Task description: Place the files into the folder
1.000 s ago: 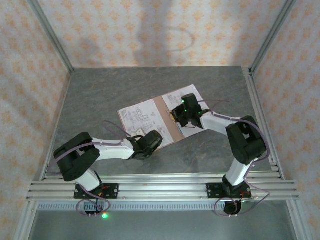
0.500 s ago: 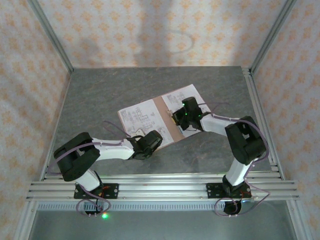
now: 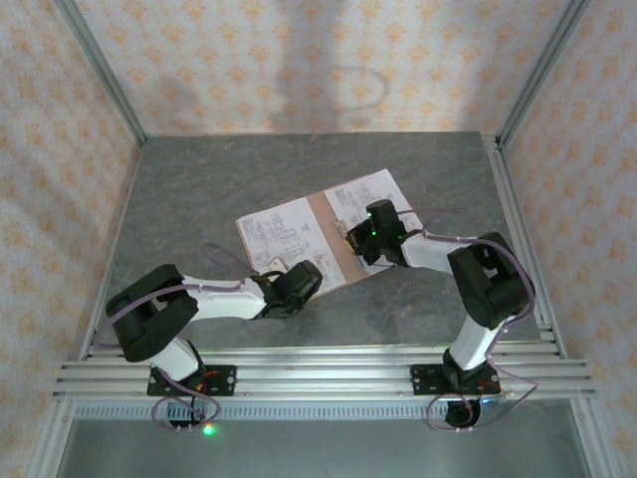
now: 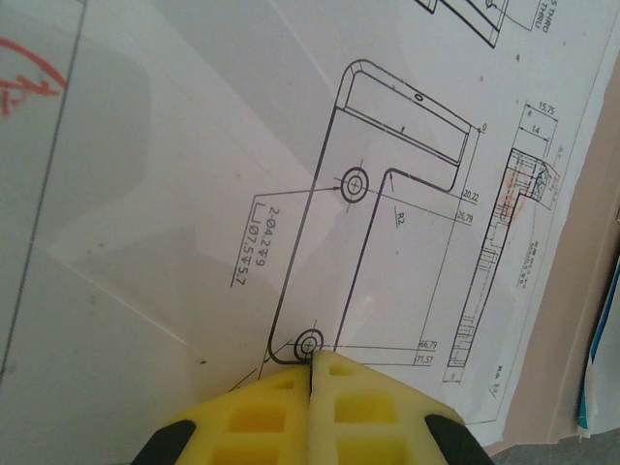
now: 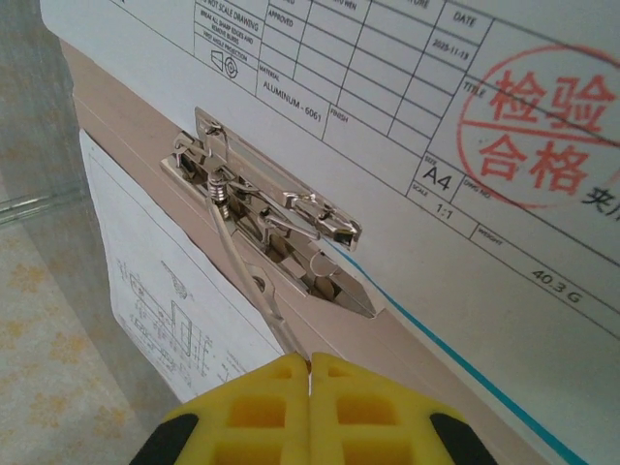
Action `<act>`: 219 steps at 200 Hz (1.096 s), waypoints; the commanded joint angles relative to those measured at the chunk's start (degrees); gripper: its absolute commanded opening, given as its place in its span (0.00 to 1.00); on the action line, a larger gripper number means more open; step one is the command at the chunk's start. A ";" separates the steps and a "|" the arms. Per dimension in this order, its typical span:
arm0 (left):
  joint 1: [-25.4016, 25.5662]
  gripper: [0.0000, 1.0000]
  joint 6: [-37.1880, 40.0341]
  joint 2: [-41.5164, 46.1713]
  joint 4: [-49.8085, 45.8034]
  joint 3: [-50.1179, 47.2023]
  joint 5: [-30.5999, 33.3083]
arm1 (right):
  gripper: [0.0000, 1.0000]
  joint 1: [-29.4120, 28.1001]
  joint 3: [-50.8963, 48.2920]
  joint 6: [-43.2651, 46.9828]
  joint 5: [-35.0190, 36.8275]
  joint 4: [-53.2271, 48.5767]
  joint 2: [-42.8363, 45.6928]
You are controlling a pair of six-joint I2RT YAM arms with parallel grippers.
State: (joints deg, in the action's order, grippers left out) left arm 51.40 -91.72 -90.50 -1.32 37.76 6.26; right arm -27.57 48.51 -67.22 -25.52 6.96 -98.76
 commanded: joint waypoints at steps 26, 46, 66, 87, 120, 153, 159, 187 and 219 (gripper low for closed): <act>0.55 0.00 -1.26 -0.99 -9.50 -2.85 1.26 | 0.03 1.19 -2.41 2.04 6.03 -7.43 -2.49; 0.55 0.00 -1.61 -0.91 -9.73 -3.04 1.38 | 0.03 1.49 -2.37 2.49 6.62 -8.42 -2.83; 0.55 0.00 -1.70 -0.73 -9.92 -3.13 1.42 | 0.03 1.84 -2.37 2.87 6.98 -8.92 -3.26; 0.55 0.00 -1.79 -0.78 -9.97 -3.21 1.50 | 0.03 2.18 -2.36 3.14 7.09 -9.07 -3.86; 0.55 0.00 -2.08 -1.06 -9.49 -3.48 1.23 | 0.03 2.17 -1.48 3.40 6.97 -9.59 -5.32; 0.55 0.00 -2.14 -0.80 -9.58 -3.57 1.38 | 0.02 2.37 -1.23 3.35 7.49 -10.35 -5.82; 0.55 0.00 -2.12 -0.78 -9.58 -3.65 1.40 | 0.02 2.43 -1.15 3.44 7.58 -10.64 -5.92; 0.55 0.00 -2.15 -0.56 -9.77 -3.66 1.56 | 0.02 2.57 -1.05 3.75 8.42 -12.12 -6.08; 0.55 0.00 -2.10 -0.38 -10.02 -3.72 1.63 | 0.01 2.86 -1.40 4.06 8.67 -12.70 -6.63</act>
State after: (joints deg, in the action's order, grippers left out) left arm 51.42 -93.19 -90.21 -0.91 37.28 6.37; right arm -26.65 49.12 -64.23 -25.08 5.10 -101.16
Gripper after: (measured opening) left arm 0.039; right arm 0.044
